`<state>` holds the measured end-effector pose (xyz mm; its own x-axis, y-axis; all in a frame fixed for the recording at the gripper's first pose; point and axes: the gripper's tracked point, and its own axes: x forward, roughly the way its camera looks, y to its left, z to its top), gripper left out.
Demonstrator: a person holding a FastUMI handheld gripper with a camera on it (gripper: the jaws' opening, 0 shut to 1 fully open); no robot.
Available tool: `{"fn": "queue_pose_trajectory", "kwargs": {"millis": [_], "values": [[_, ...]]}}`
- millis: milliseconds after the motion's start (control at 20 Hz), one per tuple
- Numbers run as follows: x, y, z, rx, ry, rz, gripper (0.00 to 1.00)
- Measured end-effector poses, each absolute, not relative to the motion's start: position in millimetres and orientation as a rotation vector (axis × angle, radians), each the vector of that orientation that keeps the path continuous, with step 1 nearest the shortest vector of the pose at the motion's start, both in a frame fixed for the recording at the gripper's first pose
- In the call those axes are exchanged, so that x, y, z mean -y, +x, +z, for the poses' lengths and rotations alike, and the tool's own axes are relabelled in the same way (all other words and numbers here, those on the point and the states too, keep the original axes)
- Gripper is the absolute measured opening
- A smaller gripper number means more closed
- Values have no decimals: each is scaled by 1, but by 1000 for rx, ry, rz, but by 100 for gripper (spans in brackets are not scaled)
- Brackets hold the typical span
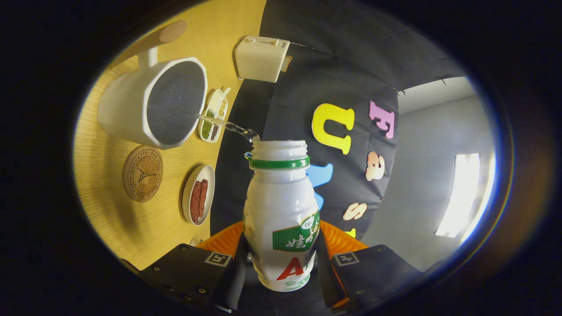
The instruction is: Take the bottle from table, then pour the juice into the cup, finally place the bottle on the coaster
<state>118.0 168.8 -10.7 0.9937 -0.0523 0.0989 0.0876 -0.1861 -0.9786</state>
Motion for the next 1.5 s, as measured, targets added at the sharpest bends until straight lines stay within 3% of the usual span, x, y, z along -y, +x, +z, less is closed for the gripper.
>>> {"fn": "queue_pose_trajectory", "kwargs": {"millis": [1500], "values": [[-203, 118, 1, 134, -1986, -108, 69]]}}
